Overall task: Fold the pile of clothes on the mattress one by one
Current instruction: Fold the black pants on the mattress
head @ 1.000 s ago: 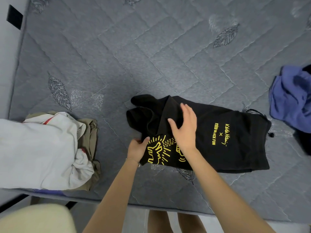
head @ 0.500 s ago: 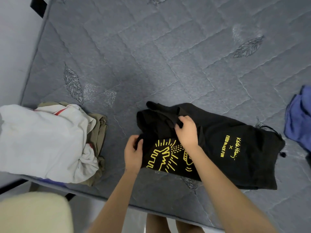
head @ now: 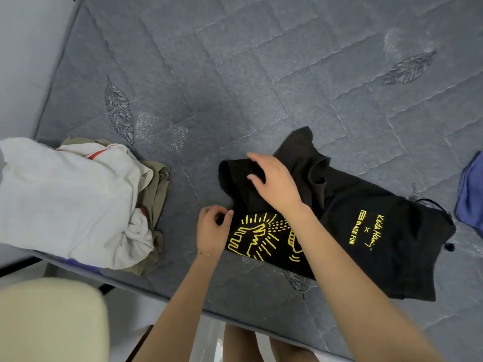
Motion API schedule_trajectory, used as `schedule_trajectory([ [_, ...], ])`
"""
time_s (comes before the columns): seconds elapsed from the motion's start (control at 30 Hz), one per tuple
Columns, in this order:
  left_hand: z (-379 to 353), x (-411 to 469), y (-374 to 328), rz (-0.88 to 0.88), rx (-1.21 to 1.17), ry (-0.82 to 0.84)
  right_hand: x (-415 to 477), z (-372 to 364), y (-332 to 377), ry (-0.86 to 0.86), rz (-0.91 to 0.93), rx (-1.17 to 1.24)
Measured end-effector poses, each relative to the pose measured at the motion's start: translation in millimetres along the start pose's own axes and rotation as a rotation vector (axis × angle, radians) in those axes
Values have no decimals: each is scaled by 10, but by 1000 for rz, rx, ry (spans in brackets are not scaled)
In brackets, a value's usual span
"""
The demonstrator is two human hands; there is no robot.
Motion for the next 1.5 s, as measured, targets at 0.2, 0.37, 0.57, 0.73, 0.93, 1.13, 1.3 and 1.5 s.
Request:
schedule_trajectory([
  [0.2,1,-153,150,-120,128,9,26,-313,-212,127,-72,-75],
  [0.37,-2,-246,244,-280,222,56,141,-311,-342,-17,-124,-41],
  [0.57,31,-261,271,-298,228,86,171,76,-454,-372,-414,373],
  [0.73,14,-227,234,-244,240,55,146,212,-553,-446,-505,483],
  [0.93,89,-322,263,-47,108,-104,167,228,-525,-323,-462,446],
  [1.13,-11,-328,19,-136,314,-151,-84,480,-474,-388,-290,47],
  [1.3,-340,-190,-517,-363,439,28,-382,660,-735,-285,-399,-163],
  [1.5,-591,-53,-905,-444,647,46,-819,848,-988,-360,-671,74],
])
Point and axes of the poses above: each hand's wrist, its own x-axis towards the middle knuckle, its own z-axis out of the back of the hand, y = z × x, the point moved 5 cm from there along x, towards the middle knuckle, and after that the axes turned 1 degree about -x, right-handed, at the moved point
